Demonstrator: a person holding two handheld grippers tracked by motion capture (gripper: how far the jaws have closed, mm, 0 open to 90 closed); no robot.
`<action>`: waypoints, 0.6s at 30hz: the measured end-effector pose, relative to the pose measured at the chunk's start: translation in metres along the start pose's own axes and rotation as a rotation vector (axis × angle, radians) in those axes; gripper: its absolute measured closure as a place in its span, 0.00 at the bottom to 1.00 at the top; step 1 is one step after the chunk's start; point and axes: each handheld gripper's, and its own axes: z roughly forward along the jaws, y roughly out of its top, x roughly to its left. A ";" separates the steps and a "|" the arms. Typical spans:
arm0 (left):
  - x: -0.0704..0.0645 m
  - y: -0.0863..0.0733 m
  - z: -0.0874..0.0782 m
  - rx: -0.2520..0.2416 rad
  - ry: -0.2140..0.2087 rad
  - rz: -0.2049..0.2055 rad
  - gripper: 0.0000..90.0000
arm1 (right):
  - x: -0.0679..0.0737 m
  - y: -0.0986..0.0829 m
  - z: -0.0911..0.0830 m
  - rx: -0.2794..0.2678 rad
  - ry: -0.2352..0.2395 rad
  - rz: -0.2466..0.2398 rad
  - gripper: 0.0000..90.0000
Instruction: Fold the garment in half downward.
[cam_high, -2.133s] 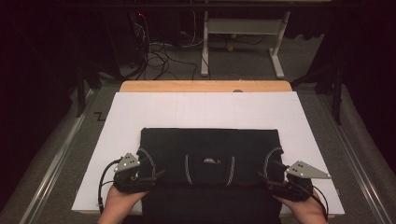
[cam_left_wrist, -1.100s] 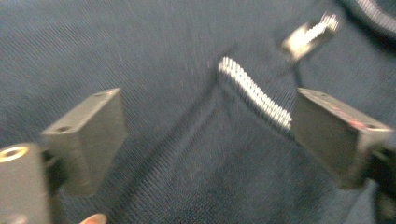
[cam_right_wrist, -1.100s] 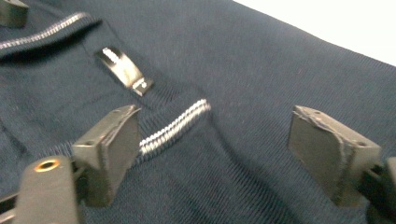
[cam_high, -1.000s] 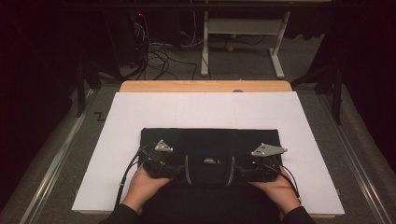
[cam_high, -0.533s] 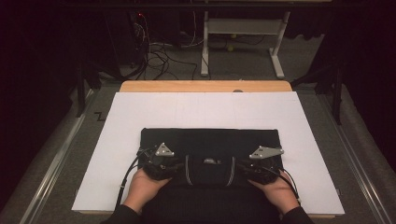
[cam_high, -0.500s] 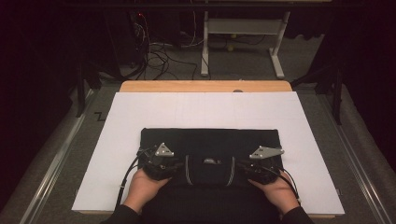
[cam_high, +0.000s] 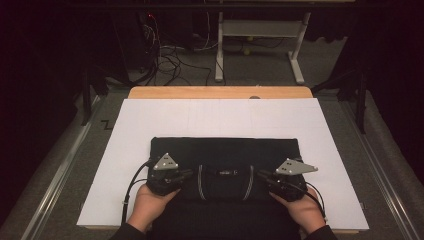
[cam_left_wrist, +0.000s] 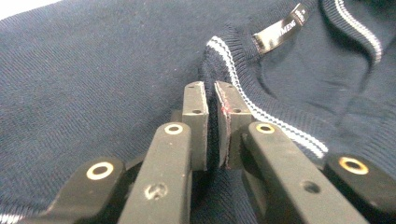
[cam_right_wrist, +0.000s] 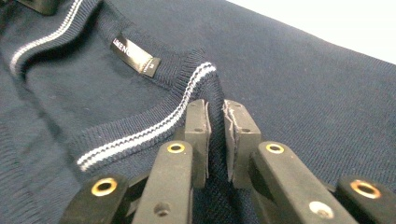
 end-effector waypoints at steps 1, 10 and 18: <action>-0.001 -0.001 -0.002 -0.006 -0.003 0.000 0.89 | 0.001 0.000 -0.002 -0.007 0.002 -0.002 0.90; -0.024 -0.011 -0.027 -0.042 -0.043 0.041 0.89 | 0.015 -0.006 -0.030 -0.074 0.059 -0.029 0.90; -0.049 -0.030 -0.045 -0.045 -0.066 0.073 0.89 | 0.031 -0.017 -0.052 -0.096 0.119 -0.054 0.90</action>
